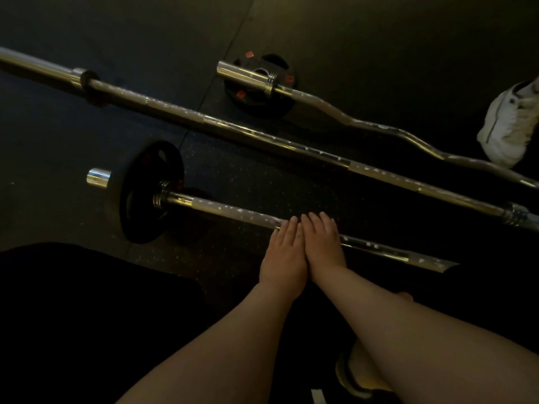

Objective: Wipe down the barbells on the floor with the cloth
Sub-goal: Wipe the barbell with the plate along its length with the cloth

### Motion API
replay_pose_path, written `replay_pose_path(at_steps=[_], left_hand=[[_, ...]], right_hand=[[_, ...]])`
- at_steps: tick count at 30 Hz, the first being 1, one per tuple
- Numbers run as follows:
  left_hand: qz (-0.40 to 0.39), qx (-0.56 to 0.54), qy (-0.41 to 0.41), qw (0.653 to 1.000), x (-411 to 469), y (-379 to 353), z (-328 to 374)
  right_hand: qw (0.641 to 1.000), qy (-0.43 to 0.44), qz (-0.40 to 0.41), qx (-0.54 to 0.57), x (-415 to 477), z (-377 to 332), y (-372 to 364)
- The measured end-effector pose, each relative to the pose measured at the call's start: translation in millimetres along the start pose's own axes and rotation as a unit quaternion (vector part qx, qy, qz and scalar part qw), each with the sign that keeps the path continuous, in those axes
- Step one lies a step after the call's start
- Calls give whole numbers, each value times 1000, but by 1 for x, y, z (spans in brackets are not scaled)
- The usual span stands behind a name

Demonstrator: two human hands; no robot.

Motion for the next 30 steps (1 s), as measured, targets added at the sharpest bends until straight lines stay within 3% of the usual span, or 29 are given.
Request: replay_pose_path(at_steps=[5, 7, 11, 13, 16, 21, 24, 27, 30], left_hand=[[16, 14, 20, 1000, 2, -7, -14], [39, 10, 33, 999, 1, -5, -16], [53, -20, 59, 997, -4, 0, -17], [52, -27, 53, 997, -3, 1, -16], [66, -16, 56, 996, -6, 3, -18], [97, -16, 61, 993, -6, 2, -16], [111, 10, 83, 990, -2, 9, -24], [66, 30, 65, 995, -4, 11, -28], [-4, 33, 10, 999, 1, 9, -29]], right_hand=[[998, 50, 36, 35, 15, 4, -1], [996, 40, 18, 72, 25, 8, 1], [994, 100, -17, 45, 45, -2, 14], [996, 62, -7, 68, 41, -6, 19], [992, 69, 73, 72, 13, -13, 6], [994, 68, 82, 26, 12, -17, 0], [992, 80, 76, 63, 22, -27, 12], [987, 101, 71, 105, 2, -15, 4], [985, 66, 76, 142, -3, 20, -6]])
Point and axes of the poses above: each hand's wrist, its own x-axis towards the middle knuckle, its own y-axis out of the back of the hand, z = x × y, the point moved 3 cm from there along x, towards the middle knuckle, and after that the axes turned 11 degrees about -x, right-handed, at the moved point
